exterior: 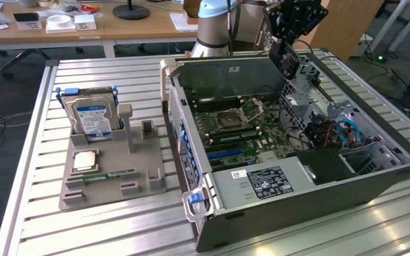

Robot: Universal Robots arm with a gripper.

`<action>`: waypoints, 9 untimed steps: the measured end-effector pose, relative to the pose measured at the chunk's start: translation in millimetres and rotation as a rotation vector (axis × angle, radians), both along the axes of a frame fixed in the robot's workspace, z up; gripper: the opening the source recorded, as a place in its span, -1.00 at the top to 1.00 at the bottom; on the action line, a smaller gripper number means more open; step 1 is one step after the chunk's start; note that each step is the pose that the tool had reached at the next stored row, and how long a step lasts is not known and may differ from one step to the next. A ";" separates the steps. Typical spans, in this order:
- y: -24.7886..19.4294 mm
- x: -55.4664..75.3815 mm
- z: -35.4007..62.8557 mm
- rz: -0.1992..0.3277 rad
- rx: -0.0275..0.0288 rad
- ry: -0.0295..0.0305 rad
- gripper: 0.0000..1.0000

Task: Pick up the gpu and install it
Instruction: 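Pick up the gpu and move the gpu toward the slot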

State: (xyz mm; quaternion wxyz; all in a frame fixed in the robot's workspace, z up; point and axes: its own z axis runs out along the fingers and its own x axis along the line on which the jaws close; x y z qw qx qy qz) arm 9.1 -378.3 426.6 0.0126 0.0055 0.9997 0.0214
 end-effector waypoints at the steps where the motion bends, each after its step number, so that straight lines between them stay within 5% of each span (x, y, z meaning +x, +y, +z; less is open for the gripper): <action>1: 0.1 1.9 0.0 0.000 0.0000 0.0000 0.48; 9: 0.8 20.3 0.0 0.000 0.0000 0.0000 0.48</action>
